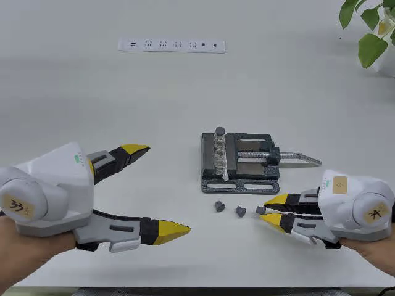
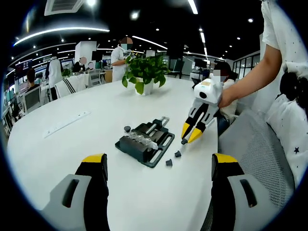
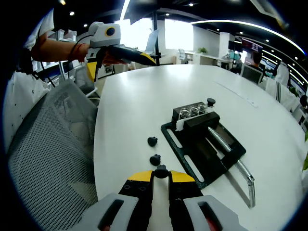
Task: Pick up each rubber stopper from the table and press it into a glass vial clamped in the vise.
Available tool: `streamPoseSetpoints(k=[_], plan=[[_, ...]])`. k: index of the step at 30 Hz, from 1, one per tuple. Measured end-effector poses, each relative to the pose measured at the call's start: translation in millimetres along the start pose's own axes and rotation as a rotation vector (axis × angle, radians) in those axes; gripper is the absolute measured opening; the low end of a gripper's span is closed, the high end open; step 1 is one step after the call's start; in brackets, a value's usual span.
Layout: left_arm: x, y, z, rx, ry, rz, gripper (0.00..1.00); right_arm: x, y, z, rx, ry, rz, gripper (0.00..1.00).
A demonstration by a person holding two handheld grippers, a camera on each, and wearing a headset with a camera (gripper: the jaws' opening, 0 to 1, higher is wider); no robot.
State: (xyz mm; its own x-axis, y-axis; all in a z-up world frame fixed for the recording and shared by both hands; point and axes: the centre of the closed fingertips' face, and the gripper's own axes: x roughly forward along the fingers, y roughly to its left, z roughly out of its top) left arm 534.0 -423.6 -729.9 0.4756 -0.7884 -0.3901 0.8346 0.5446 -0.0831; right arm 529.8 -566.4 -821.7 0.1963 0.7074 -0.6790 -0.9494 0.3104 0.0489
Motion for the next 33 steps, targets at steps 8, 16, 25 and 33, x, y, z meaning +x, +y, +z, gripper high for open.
streamPoseSetpoints(k=[8, 16, 25, 33], plan=[[12.5, -20.4, 20.3, 0.035, -0.029, -0.071, 0.72, -31.9, 16.4, 63.8, -0.05, -0.11, 0.059, 0.07], [17.5, -43.1, 47.5, 0.058, -0.076, -0.162, 0.49, -56.6, 38.4, 109.2, -0.084, -0.19, 0.143, 0.07], [20.6, -68.6, 71.4, 0.082, -0.112, -0.273, 0.27, -66.4, 53.6, 134.5, -0.102, -0.232, 0.204, 0.07], [22.1, -74.2, 75.2, 0.103, -0.117, -0.319, 0.15, -67.8, 61.4, 143.7, -0.113, -0.246, 0.233, 0.07]])
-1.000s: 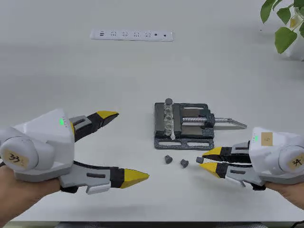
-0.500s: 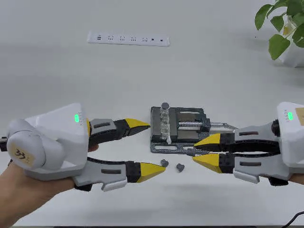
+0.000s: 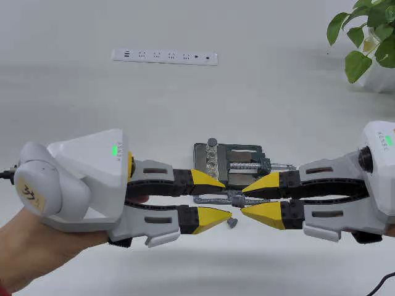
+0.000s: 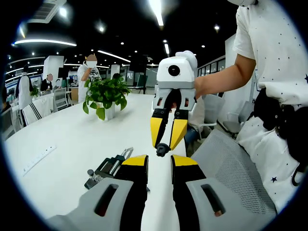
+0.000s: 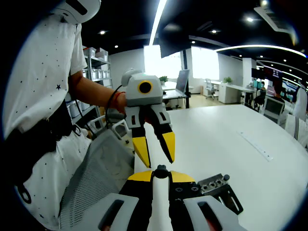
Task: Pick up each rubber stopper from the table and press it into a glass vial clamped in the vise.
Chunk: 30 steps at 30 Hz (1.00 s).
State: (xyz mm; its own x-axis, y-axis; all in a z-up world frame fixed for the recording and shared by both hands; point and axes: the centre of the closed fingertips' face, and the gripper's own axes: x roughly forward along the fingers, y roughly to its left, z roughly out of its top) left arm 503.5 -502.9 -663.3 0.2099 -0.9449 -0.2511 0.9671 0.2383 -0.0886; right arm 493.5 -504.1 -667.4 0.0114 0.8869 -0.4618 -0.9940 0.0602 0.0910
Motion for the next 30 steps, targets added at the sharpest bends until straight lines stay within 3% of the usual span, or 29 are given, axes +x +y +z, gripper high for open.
streamPoseSetpoints(k=[5, 20, 30], plan=[[0.6, -2.4, 4.3, -0.006, -0.02, -0.016, 0.12, 1.4, 3.1, 4.2, -0.005, -0.005, 0.01, 0.07], [0.8, -5.4, 4.4, -0.012, -0.022, -0.03, 0.06, 4.2, 5.8, 8.8, -0.016, -0.01, 0.022, 0.07], [-1.5, -7.8, 7.8, -0.051, -0.045, -0.057, 0.05, 2.6, 8.7, 11.2, -0.015, -0.008, 0.046, 0.07]])
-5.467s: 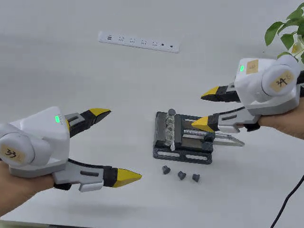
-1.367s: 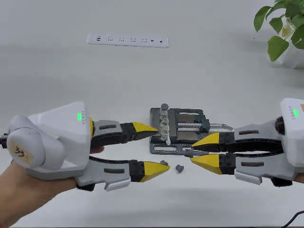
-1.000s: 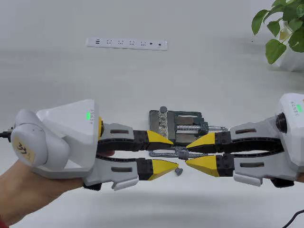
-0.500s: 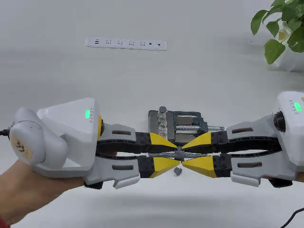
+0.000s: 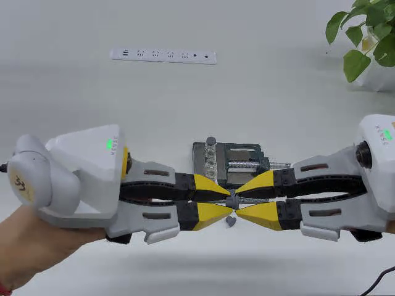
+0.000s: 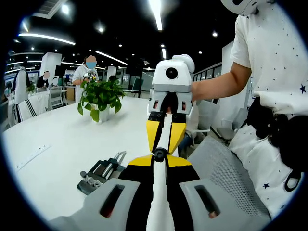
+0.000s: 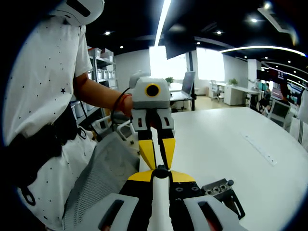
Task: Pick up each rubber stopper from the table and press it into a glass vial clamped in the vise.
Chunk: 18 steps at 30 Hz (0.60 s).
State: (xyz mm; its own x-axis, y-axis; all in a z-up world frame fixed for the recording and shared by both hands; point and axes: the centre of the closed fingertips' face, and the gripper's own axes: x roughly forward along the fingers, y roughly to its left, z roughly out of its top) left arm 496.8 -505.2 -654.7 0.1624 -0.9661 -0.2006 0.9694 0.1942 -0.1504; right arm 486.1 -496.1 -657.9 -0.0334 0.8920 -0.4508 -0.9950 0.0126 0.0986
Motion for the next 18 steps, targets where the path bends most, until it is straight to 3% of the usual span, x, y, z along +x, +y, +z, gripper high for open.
streamPoseSetpoints(k=[18], plan=[[-5.1, -1.2, 6.1, -0.075, -0.042, -0.03, 0.04, -1.8, -0.1, 5.6, -0.017, -0.012, 0.022, 0.07]])
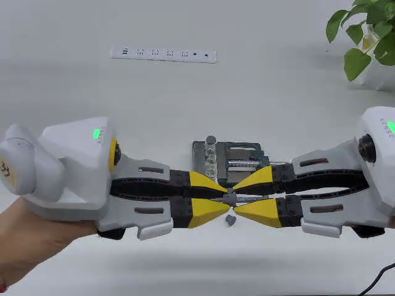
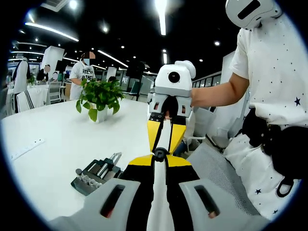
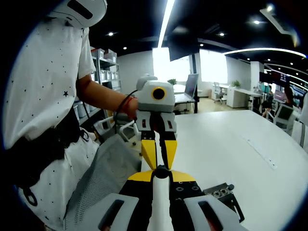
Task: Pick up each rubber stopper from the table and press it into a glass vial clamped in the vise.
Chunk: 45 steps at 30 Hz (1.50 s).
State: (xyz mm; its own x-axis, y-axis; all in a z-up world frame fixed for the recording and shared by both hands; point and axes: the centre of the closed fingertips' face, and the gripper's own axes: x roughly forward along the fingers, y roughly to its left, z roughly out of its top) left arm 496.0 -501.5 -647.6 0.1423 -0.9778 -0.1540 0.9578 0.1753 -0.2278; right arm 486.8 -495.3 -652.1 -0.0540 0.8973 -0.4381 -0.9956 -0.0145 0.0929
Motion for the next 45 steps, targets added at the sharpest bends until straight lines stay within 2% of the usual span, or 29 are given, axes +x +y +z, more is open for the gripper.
streamPoseSetpoints(k=[10, 21, 32, 45], plan=[[-4.2, 0.0, 3.8, -0.048, -0.039, -0.012, 0.04, 0.2, 0.0, 5.5, -0.021, -0.004, 0.004, 0.07], [-3.5, 1.3, 3.6, -0.05, -0.055, 0.0, 0.05, 0.9, -2.4, 5.8, -0.008, 0.004, -0.008, 0.06], [-3.6, 4.1, -0.1, -0.051, -0.063, 0.029, 0.05, 4.4, -5.4, 2.7, 0.006, 0.026, -0.01, 0.06], [-8.5, 11.2, 0.6, -0.046, -0.087, 0.077, 0.08, 8.5, -12.4, 6.4, 0.001, 0.056, -0.007, 0.06]])
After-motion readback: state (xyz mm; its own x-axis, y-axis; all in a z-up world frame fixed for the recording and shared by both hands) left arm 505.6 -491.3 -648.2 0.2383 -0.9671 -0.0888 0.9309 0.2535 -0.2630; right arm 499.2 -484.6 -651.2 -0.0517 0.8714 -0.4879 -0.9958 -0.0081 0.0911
